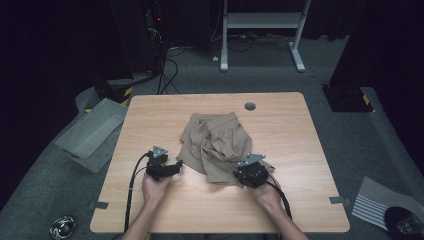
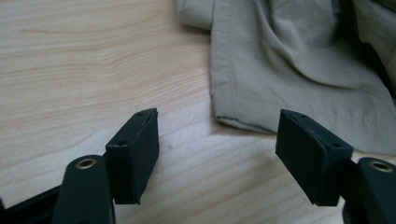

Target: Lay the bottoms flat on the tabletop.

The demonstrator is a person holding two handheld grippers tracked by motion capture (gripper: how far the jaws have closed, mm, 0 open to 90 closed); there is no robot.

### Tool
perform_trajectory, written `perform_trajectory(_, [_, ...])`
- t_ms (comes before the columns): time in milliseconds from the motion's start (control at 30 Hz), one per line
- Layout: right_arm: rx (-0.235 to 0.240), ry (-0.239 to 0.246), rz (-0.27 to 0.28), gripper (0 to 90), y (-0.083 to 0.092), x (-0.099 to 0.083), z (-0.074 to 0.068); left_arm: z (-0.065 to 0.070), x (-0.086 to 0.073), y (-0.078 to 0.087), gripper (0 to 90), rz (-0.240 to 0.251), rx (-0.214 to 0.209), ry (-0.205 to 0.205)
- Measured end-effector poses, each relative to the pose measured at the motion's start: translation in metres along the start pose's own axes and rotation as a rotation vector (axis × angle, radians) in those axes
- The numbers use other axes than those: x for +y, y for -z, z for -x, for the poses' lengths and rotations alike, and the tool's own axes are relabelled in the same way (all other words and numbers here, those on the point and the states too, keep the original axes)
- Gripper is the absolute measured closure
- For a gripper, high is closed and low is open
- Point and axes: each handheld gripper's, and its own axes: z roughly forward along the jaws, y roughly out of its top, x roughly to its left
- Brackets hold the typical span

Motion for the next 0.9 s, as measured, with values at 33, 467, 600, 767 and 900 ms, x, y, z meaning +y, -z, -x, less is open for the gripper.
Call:
perform_trajectory(33, [-0.001, 0.000, 0.011, 66.1, 0.000, 0.002, -0.001, 0.001, 0.001, -0.002, 30.3, -0.002, 0.004, -0.006])
perform_trajectory(467, [-0.013, 0.009, 0.003, 87.4, -0.019, 0.022, -0.007, 0.006, 0.005, -0.010, 29.5, 0.003, 0.078, -0.026])
perform_trajectory(600, [-0.024, 0.020, 0.022, 89.2, -0.009, 0.021, -0.004, 0.006, 0.005, -0.010, 27.7, -0.001, 0.084, -0.024])
perform_trajectory(767, [-0.037, 0.008, 0.036, 89.3, 0.001, 0.020, 0.000, 0.006, 0.005, -0.010, 27.6, 0.000, 0.085, -0.022])
perform_trajectory(900, [-0.051, 0.001, 0.041, 89.1, 0.002, 0.020, 0.001, 0.006, 0.005, -0.010, 27.6, 0.000, 0.084, -0.021])
